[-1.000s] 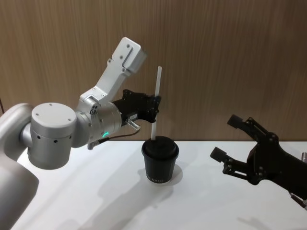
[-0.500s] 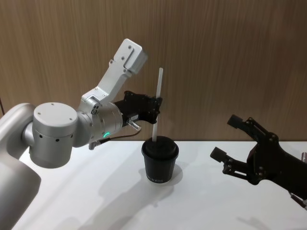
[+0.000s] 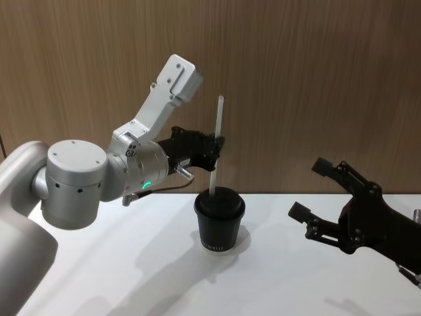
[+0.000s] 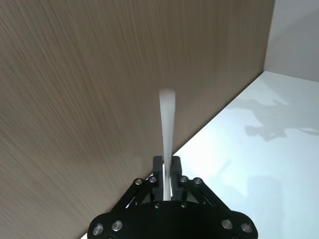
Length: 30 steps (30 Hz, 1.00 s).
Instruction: Pick up the straw with one hand, pass it to the other hand, and insert it into the cup.
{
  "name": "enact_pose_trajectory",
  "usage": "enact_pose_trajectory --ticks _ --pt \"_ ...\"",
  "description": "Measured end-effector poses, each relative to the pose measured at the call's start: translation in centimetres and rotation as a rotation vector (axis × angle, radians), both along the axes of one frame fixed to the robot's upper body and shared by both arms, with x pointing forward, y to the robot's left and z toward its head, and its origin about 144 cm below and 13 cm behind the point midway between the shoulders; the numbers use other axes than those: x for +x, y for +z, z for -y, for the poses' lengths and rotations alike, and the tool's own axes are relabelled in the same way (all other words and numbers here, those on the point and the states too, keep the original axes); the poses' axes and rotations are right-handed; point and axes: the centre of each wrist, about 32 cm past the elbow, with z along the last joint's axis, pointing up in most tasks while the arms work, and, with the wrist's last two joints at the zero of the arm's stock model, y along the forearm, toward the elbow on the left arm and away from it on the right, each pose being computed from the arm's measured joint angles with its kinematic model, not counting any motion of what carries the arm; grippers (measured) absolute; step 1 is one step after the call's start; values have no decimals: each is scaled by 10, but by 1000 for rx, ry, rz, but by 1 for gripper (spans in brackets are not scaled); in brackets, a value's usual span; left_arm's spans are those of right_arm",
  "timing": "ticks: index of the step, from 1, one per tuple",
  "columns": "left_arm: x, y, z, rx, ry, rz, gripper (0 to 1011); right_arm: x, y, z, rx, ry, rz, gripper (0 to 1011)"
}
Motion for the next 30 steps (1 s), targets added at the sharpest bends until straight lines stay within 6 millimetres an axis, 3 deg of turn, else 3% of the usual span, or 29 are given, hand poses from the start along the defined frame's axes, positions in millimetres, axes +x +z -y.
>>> enact_pose_trajectory --ticks 13,16,23,30 --pt "1 -1 0 -1 -2 -8 489 0 0 0 0 0 0 1001" --pt "2 -1 0 -1 -3 -9 547 0 0 0 0 0 0 1001" --pt "-2 -3 -2 -10 -4 -3 810 0 1 -1 5 -6 -1 1001" --pt "-11 -11 -12 -39 -13 24 977 -1 5 -8 43 -50 -10 1001"
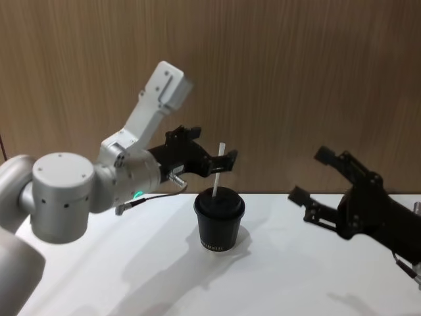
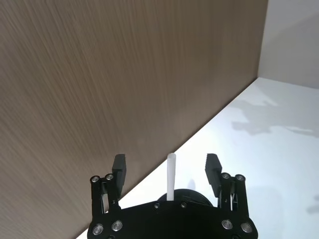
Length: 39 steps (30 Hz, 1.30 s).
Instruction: Pick up the straw with one hand, pass it to the other hand, and insert it into the cup.
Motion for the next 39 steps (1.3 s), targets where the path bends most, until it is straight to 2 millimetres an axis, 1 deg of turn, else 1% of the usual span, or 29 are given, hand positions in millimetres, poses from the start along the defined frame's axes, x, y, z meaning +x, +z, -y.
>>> enact_pose_trajectory --ticks 2,12,15,19,26,33,39 --pt "-3 -2 -3 -9 -3 7 1004 0 3 -3 18 -21 -6 1001" --pt "-24 -21 -21 -84 -32 79 1004 -2 15 -21 90 -141 -57 1001" --pt "-30 -26 -26 -102 -37 102 1004 -3 17 -25 97 -167 -69 1001" --pt "-36 -32 -29 -125 -41 135 1004 -4 22 -35 102 -232 -102 1001" --pt "-46 -43 -33 -163 -40 195 1003 -6 25 -49 72 -298 -139 1001" --pt "-52 -51 -33 -195 -31 245 1003 -6 21 -61 22 -338 -173 1001" --pt "-55 -55 -32 -219 -23 277 1003 -6 19 -67 2 -351 -188 1001"
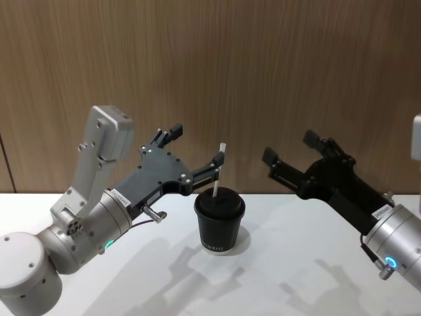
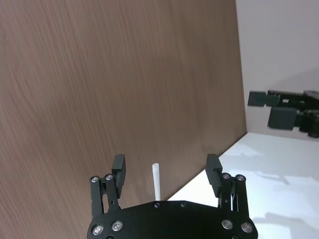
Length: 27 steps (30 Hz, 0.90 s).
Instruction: Pick up the straw with one hand, pass it to the other hand, and insert it into the cup.
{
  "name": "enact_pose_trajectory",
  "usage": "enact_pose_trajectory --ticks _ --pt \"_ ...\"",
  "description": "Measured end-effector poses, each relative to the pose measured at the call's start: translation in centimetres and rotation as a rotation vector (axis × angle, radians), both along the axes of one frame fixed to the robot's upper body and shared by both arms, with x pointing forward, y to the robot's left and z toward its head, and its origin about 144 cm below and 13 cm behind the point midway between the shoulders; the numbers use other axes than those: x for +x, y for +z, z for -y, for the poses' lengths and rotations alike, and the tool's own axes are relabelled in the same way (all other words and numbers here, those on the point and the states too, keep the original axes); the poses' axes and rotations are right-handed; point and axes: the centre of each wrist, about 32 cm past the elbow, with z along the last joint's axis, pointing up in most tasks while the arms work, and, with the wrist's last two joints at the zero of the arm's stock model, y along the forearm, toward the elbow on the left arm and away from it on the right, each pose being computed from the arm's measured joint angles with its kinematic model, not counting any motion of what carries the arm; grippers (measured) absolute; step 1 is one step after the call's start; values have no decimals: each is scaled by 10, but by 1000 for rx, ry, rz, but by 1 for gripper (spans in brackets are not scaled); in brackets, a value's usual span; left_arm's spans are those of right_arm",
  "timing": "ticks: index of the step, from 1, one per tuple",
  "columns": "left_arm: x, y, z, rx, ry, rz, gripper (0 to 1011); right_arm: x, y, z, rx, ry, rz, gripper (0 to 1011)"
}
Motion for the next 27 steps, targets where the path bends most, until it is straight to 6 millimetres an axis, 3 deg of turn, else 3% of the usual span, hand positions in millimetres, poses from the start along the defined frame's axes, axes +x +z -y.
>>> enact_pose_trajectory --ticks 27 --pt "-4 -7 1 -35 10 39 1003 2 -5 -11 -22 -21 -30 1001"
